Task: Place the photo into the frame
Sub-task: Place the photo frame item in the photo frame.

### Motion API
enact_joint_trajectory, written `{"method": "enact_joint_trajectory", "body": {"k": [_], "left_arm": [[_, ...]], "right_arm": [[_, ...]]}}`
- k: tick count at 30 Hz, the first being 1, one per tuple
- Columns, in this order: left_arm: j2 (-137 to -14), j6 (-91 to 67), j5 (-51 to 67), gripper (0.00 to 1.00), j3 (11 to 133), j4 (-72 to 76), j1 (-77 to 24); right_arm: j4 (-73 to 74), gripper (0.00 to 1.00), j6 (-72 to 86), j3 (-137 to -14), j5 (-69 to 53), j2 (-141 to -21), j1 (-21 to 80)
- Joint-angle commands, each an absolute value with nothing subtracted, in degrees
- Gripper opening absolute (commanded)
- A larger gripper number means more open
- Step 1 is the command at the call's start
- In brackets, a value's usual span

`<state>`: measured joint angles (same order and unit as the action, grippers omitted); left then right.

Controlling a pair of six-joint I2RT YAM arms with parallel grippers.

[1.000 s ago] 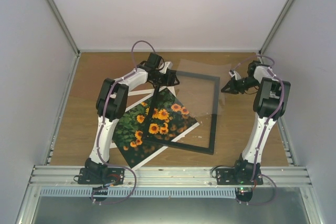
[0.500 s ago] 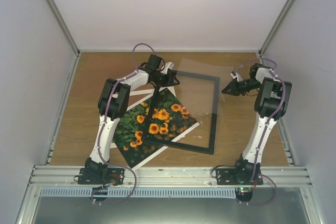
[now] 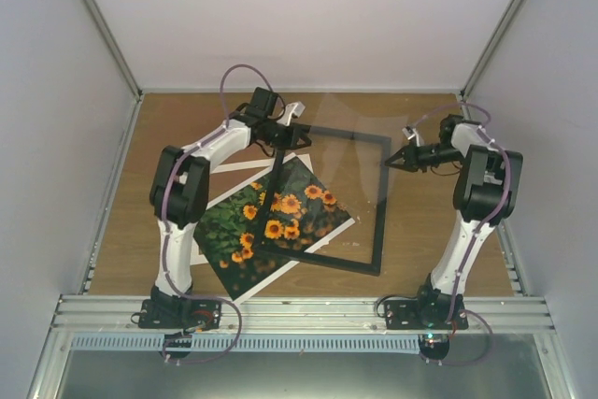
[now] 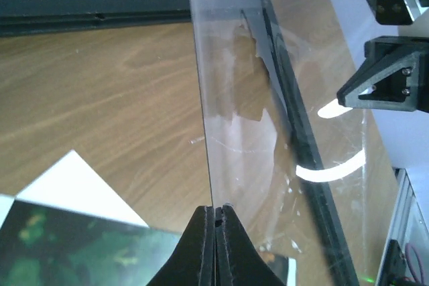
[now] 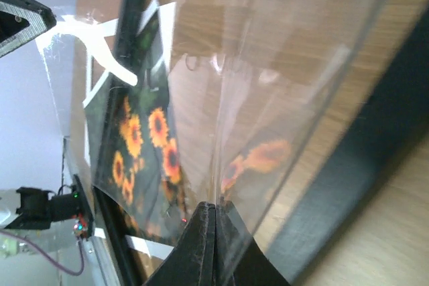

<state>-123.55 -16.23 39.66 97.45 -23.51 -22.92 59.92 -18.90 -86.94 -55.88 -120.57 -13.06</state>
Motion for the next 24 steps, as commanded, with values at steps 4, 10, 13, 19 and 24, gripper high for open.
{"method": "enact_joint_trajectory", "body": {"k": [4,10,13,19,24], "left_arm": [[-112.78,-12.09,40.69,0.00,88.13,-28.11,-19.74],[-109.01,-11.58,43.89,0.00,82.19,-30.96,-15.95],[-107.93,-11.54,44.34,0.00,80.60,-31.33,-15.75],[-107.89,-12.18,44.76,0.00,77.68,-31.26,-15.74],[-108.77,-13.46,44.42,0.00,76.36,-29.78,-15.81]], "right_arm": [[59.42,0.01,-20.13,-81.47,-60.54,-116.34,-8.82],[60.82,0.03,-20.51,-80.41,-60.70,-118.03,-6.48],[60.79,0.04,-20.00,-79.80,-60.16,-118.44,-5.66],[59.82,0.12,-16.81,-77.23,-58.44,-117.52,-5.48],[57.07,0.28,-13.46,-74.67,-56.32,-117.21,-5.62]]}}
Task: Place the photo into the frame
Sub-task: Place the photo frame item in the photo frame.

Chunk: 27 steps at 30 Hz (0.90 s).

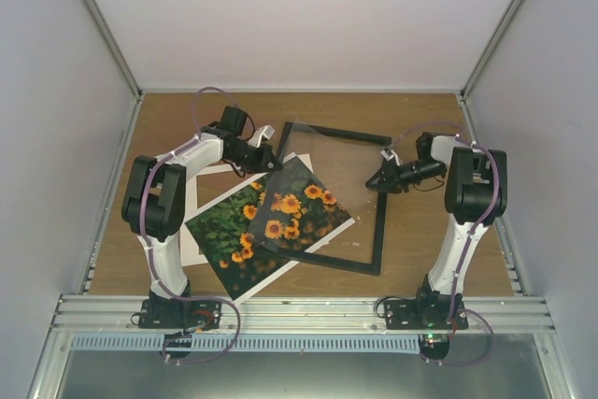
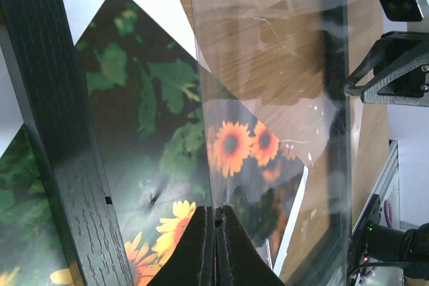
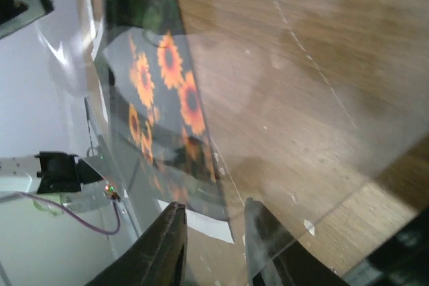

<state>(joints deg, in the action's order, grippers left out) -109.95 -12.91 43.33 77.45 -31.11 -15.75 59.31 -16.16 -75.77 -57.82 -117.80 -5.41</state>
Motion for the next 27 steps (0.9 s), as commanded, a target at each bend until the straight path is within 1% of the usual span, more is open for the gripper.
{"method": "enact_joint_trajectory", "body": {"k": [1,8,11,12,14,15,16,18,19,22,25,27], "left_arm": [[-108.94,-13.98,44.51,0.00,76.10,-29.14,-15.75],[-111.53,-17.10,45.96,0.00,76.54,-26.00,-15.49],[-112.22,-19.25,46.57,0.00,75.82,-24.68,-14.70],[-112.50,-20.36,46.79,0.00,75.51,-23.83,-14.57],[-113.11,-21.21,47.23,0.00,75.40,-23.34,-14.50],[-113.38,-21.53,47.54,0.00,75.45,-23.10,-14.50],[-113.57,-21.80,47.80,0.00,75.60,-22.89,-14.50],[-113.76,-21.88,47.94,0.00,75.99,-22.83,-14.50],[-113.75,-21.84,47.65,0.00,76.02,-22.86,-14.50],[-113.98,-21.58,46.93,0.00,75.82,-22.80,-14.43],[-114.53,-21.66,46.75,0.00,75.86,-22.43,-14.50],[-115.27,-21.62,46.67,0.00,76.33,-22.71,-14.50]], "right_arm": [[56.64,0.30,-13.00,-74.93,-56.64,-117.23,-5.62],[56.69,0.32,-12.86,-77.82,-63.33,-119.03,-6.32],[56.63,0.41,-13.14,-76.51,-67.39,-118.27,-7.82],[56.60,0.42,-13.30,-75.81,-68.37,-117.96,-8.03],[56.77,0.42,-14.13,-74.34,-69.99,-117.69,-8.11],[56.16,0.39,-13.88,-73.40,-70.34,-117.50,-8.14],[55.01,0.32,-13.17,-72.52,-70.18,-117.20,-8.16],[53.17,0.14,-12.14,-71.28,-69.34,-116.63,-8.17],[52.05,0.08,-11.15,-71.01,-68.54,-116.50,-8.14],[49.94,0.02,-8.17,-72.30,-65.17,-116.88,-8.09],[49.27,0.01,-6.61,-75.15,-63.27,-117.87,-8.11],[49.97,0.02,-6.20,-76.77,-63.23,-119.02,-8.01]]}}
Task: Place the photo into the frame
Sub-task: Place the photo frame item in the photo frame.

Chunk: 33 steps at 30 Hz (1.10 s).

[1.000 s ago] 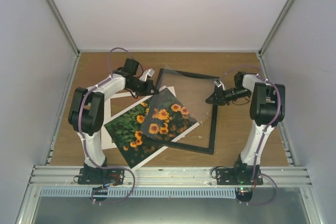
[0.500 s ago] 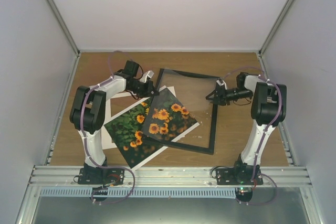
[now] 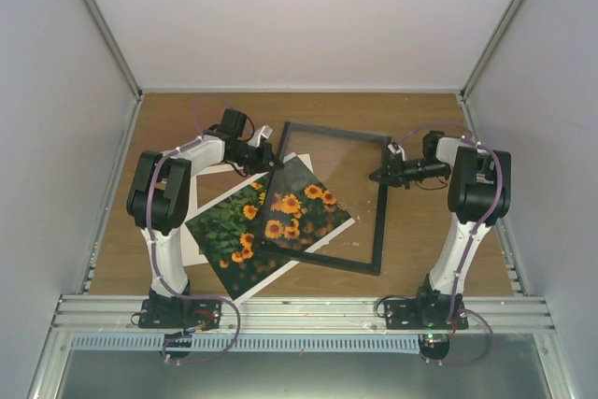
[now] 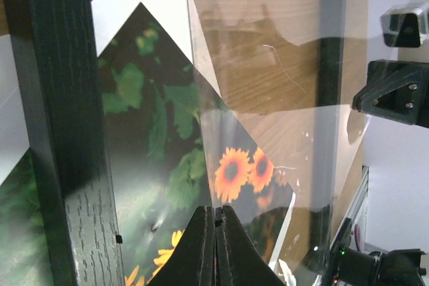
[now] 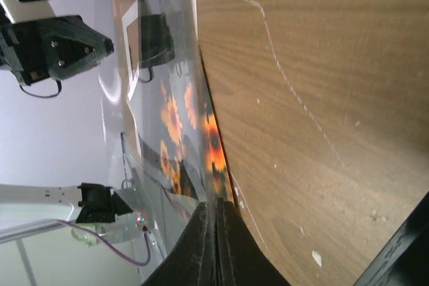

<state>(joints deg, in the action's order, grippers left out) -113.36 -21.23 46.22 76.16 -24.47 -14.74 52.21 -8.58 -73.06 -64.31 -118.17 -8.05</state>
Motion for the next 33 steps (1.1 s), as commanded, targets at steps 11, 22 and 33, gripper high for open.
{"method": "enact_joint_trajectory", "body": {"k": [11,22,33], "left_arm": [[-118.44,-22.98,45.90,0.00,77.91,-20.93,-14.74],[-115.69,-21.13,46.79,0.00,75.47,-22.73,-14.53],[-112.08,-19.21,45.75,0.00,73.65,-23.00,-13.90]], "right_arm": [[48.86,0.15,-5.50,-76.49,-59.45,-121.38,-7.95],[53.53,0.01,-11.44,-76.48,-59.85,-119.48,-8.65],[55.08,0.01,-13.83,-75.94,-59.87,-117.25,-10.52]]}}
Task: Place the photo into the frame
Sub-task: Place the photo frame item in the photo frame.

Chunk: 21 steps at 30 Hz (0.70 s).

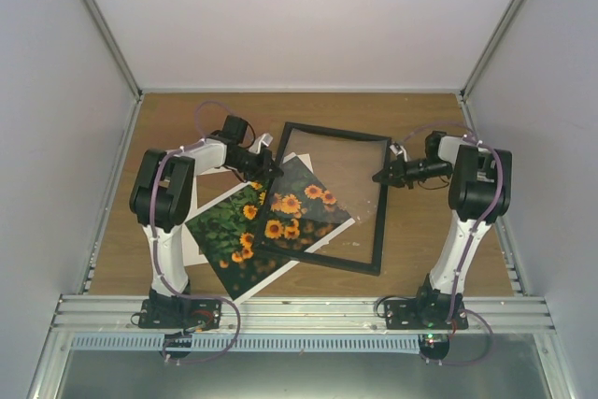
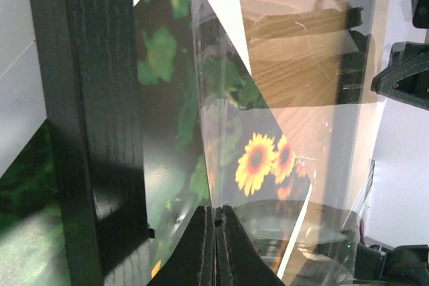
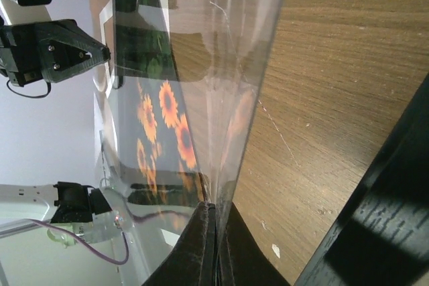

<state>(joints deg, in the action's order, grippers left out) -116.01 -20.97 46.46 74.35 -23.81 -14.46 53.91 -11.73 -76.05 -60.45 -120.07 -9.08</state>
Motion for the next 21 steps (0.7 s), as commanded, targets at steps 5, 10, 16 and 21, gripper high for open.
{"method": "enact_joint_trajectory", "body": {"k": [5,10,16,21], "left_arm": [[-111.47,-19.12,46.33,0.00,72.89,-21.93,-14.00],[-111.59,-20.07,45.71,0.00,72.51,-20.79,-13.88],[-114.69,-22.57,45.41,0.00,73.78,-19.11,-13.79],[-116.40,-22.10,45.13,0.00,75.48,-19.56,-13.65]], "right_arm": [[54.20,0.00,-13.33,-75.84,-59.92,-117.41,-10.74],[50.63,0.01,-9.65,-75.86,-58.09,-117.76,-10.77],[48.13,0.01,-6.54,-79.74,-55.62,-121.01,-10.65],[47.43,0.01,-5.53,-80.08,-54.70,-122.50,-9.94]]}}
